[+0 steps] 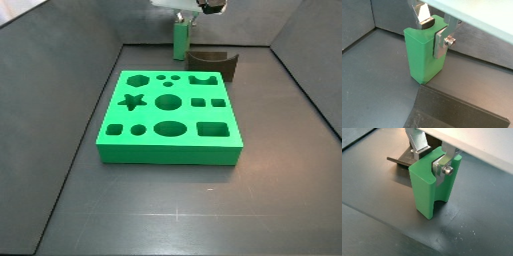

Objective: Pick up the arch object. Move up. Move to above the board. Insert the arch object.
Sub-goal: Pick up the arch object, then move up.

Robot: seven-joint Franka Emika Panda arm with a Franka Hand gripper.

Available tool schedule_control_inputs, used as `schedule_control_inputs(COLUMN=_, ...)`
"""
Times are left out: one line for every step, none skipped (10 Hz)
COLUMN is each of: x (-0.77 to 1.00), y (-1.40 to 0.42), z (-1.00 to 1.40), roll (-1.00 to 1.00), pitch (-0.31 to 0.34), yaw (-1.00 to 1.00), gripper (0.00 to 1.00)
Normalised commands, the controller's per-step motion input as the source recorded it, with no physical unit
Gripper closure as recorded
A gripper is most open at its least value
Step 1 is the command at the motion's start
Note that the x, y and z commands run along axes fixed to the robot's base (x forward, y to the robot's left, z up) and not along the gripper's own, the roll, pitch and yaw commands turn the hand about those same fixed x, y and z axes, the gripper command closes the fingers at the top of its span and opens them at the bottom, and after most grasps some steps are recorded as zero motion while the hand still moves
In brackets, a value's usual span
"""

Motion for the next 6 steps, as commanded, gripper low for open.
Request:
schedule_control_inputs(x=0.0, y=0.0, z=0.0, roll=0.0, pitch=0.0, yaw=0.0, gripper=1.0)
schedule_control_inputs(x=0.0, y=0.0, z=0.83, roll=0.0, pitch=0.0, yaw=0.0, gripper=1.0)
schedule_control_inputs(x=0.01, y=0.04, z=0.78, roll=0.01, pitch=0.014, yaw=0.02, gripper=1.0)
schedule_control_inputs(x=0.01, y=0.04, z=0.69, roll=0.0, pitch=0.034, yaw=0.02, gripper=1.0)
schedule_control_inputs(x=0.01, y=0.02, z=0.42, roll=0.01, pitch=0.061, yaw=0.0, gripper=1.0)
schedule_control_inputs(x=0.01, y=0.01, z=0.24, roll=0.02, pitch=0.068, yaw=0.0, gripper=1.0)
